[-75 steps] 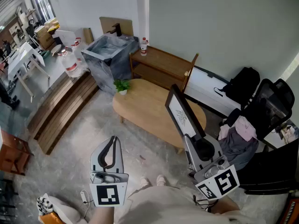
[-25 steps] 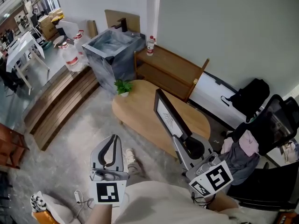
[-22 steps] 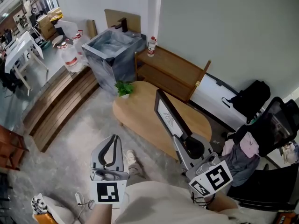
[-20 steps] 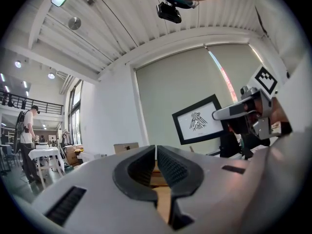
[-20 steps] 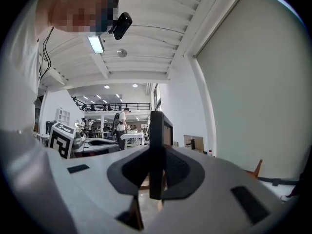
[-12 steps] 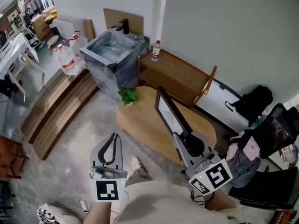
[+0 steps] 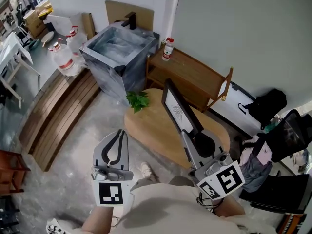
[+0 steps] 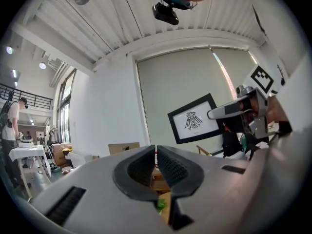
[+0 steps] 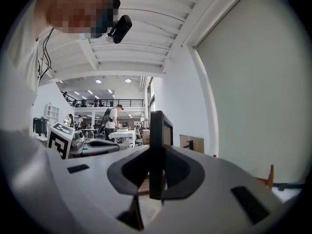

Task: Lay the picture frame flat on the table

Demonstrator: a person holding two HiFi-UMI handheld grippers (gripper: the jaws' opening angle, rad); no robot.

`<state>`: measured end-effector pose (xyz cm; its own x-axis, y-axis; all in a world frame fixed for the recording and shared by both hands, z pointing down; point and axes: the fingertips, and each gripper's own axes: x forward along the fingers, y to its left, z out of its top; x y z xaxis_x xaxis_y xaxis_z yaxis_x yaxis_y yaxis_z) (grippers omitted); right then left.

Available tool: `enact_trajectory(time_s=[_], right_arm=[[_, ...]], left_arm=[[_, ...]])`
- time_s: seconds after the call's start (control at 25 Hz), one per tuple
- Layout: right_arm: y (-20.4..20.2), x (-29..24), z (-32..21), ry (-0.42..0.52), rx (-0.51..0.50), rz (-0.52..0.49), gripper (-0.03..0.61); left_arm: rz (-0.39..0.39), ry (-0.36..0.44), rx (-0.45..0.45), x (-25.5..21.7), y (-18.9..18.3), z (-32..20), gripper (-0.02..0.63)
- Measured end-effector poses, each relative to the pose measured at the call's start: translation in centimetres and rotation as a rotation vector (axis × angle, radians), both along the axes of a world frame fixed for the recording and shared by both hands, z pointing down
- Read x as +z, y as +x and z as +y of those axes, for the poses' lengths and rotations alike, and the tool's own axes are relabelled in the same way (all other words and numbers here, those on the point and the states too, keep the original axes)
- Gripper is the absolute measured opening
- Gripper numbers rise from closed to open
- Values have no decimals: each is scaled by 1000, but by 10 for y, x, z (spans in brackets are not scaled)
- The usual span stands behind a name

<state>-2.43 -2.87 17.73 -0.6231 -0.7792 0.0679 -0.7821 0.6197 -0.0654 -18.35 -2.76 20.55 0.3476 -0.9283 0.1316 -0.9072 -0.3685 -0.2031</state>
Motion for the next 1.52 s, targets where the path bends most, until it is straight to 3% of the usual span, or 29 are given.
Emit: enact_trajectory(time_s=[0.24, 0.6, 0.8, 1.0, 1.32, 1.52], right_arm=[[-1, 5, -27, -28, 15, -7, 46], [16, 17, -58, -57, -22, -25, 46], [35, 23, -79, -99, -31, -54, 46], [43, 40, -107, -98, -26, -10, 46], [25, 97, -147, -186, -79, 1, 46], [16, 145, -168, -242, -67, 24, 46]], left_arm=[[42, -23, -9, 8, -4, -26, 15], [7, -42, -39, 14, 13, -51, 15], [37, -59, -47, 18, 28, -64, 15], [-17, -50, -50, 28, 38, -82, 15], [-51, -51, -54, 56, 46, -124, 15], [12, -103, -62, 90, 44, -145, 15]])
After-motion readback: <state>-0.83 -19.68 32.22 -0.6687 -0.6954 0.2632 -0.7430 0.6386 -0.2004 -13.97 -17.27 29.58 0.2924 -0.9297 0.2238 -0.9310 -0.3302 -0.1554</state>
